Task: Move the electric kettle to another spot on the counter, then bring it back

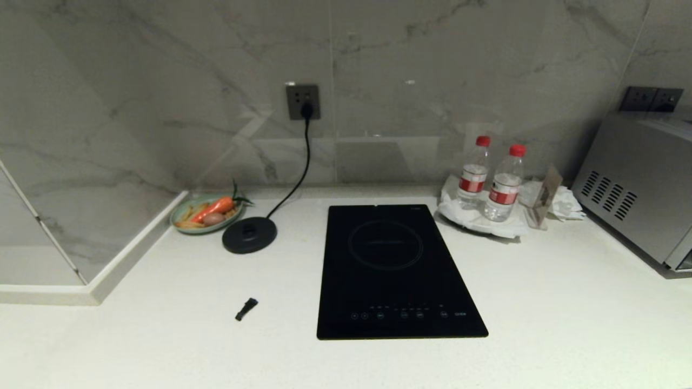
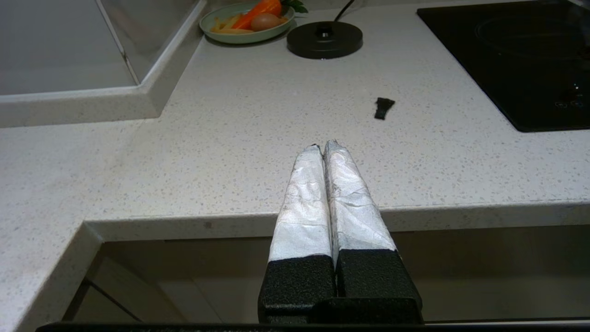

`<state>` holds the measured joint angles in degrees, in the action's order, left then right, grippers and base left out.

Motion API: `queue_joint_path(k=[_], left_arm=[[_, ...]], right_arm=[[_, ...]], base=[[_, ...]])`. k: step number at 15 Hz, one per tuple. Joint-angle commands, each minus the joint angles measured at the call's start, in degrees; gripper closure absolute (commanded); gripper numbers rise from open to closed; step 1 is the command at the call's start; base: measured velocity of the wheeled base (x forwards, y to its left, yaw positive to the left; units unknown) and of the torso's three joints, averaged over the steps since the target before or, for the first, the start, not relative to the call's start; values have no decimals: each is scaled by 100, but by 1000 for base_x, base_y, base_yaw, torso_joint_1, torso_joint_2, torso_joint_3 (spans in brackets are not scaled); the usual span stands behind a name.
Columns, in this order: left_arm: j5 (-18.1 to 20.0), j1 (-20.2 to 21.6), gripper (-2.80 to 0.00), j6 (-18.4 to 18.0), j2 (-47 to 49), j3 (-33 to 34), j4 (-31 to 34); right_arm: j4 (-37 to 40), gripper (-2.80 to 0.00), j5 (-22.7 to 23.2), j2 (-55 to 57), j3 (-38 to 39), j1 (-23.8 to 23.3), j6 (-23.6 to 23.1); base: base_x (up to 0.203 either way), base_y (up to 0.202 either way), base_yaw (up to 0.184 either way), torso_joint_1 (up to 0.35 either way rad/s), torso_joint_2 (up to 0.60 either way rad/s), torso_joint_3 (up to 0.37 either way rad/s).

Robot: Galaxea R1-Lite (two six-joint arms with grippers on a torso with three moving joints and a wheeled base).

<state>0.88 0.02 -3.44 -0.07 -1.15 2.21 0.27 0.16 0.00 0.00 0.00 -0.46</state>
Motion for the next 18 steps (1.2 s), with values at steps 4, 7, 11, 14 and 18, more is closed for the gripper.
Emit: queue_joint_path(k=[4, 7, 11, 14, 18], left_arm=[[-9, -2, 0, 1, 7, 0, 16], [-19, -2, 0, 36, 7, 0, 15], [-20, -2, 0, 36, 7, 0, 11], [-24, -2, 0, 36, 7, 0, 8], [-26, 6, 0, 44, 7, 0, 16]], right_arm=[[0, 0, 2, 9, 0, 0, 2], [0, 0, 2, 9, 0, 0, 2], [0, 0, 2, 9, 0, 0, 2], [0, 0, 2, 9, 0, 0, 2], [0, 0, 2, 9, 0, 0, 2]], base=[[0, 0, 0, -132, 368, 233], [0, 0, 0, -170, 496, 331], [0, 0, 0, -162, 542, 376], [0, 0, 0, -136, 517, 385], [0, 0, 0, -99, 488, 387]])
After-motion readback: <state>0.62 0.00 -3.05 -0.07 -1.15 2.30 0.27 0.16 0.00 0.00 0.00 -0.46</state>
